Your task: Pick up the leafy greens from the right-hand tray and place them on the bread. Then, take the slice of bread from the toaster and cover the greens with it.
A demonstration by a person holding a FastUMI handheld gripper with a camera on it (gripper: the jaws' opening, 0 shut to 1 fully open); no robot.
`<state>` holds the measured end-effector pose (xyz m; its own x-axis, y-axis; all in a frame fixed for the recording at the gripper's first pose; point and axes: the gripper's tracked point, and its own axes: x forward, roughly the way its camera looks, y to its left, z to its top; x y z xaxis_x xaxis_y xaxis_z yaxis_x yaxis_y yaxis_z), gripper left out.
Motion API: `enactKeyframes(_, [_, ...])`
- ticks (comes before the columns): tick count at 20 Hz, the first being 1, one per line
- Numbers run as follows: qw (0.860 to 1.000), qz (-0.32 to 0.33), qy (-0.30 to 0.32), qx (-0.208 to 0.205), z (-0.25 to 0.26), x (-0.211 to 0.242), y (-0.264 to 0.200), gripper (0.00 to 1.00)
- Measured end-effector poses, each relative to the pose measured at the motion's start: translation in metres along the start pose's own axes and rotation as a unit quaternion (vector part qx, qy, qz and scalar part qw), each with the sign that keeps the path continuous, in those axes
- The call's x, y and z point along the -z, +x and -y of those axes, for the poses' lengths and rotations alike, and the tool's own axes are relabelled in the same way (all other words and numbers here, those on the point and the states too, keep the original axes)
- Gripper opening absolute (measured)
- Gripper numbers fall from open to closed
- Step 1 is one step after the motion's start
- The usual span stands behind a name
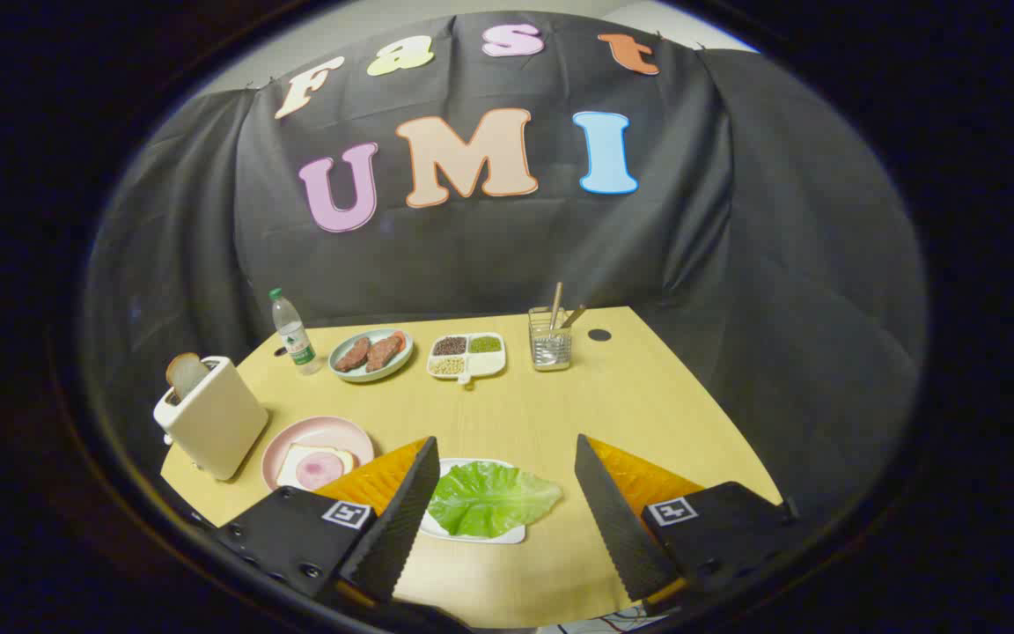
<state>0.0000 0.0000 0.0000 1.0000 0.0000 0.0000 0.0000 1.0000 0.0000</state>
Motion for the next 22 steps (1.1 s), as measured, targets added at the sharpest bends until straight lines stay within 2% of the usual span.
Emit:
enactKeyframes(14, [0.998,-0.036,-0.007,-0.051,0.025,0.007,0.045,0.98])
enactKeyframes(22, [0.994,-0.083,-0.026,-0.072,0.04,0.044,0.065,0.98])
